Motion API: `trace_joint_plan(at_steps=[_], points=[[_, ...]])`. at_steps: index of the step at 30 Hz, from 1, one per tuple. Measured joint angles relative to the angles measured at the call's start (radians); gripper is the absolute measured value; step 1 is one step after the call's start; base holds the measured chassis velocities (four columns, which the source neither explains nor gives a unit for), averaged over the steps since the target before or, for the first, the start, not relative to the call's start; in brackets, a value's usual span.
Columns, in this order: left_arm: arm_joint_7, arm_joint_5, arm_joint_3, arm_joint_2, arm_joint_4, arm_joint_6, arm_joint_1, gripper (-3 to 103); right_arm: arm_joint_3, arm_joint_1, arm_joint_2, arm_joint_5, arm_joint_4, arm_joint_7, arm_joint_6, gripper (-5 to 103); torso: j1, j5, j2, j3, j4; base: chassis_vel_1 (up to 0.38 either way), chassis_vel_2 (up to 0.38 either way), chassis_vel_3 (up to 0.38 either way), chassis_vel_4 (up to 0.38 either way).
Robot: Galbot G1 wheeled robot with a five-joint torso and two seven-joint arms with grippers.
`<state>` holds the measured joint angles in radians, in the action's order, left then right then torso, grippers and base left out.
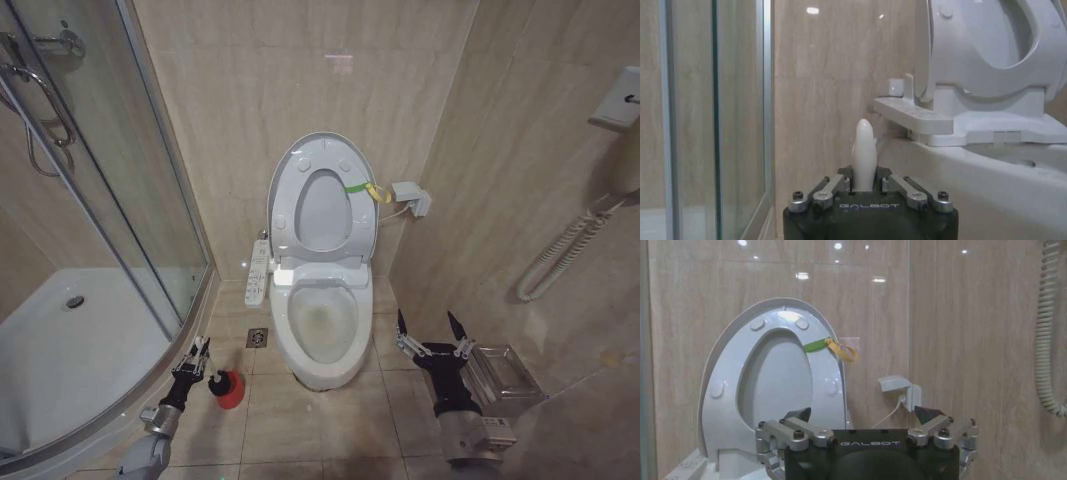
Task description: Open the toilet lid, clean the toilet bowl with a toilet brush, close the toilet lid, and flush.
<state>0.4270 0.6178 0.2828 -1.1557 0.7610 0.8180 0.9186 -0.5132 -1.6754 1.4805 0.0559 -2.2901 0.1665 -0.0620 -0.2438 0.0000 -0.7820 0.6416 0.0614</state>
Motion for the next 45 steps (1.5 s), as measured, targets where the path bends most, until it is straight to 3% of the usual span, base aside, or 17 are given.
trace_joint_plan(at_steps=[32, 40, 45], points=[[0.119, -0.013, -0.005, -0.053, -0.202, -0.002, -0.099, 22, 0.000, 0.000, 0.000, 0.000, 0.000, 0.000, 0.000, 100, 0.000, 0.0000, 0.000, 0.000, 0.0000, 0.000, 0.000, 0.000, 0.000], [0.125, -0.108, 0.012, -0.059, -0.279, -0.002, -0.103, 22, 0.000, 0.000, 0.000, 0.000, 0.000, 0.000, 0.000, 100, 0.000, 0.0000, 0.000, 0.000, -0.0002, 0.000, 0.000, 0.000, 0.000], [0.124, -0.121, 0.014, -0.059, -0.291, -0.001, -0.106, 22, 0.000, 0.000, 0.000, 0.000, 0.000, 0.000, 0.000, 100, 0.000, 0.0002, 0.000, 0.000, -0.0001, 0.000, 0.000, 0.000, 0.000]])
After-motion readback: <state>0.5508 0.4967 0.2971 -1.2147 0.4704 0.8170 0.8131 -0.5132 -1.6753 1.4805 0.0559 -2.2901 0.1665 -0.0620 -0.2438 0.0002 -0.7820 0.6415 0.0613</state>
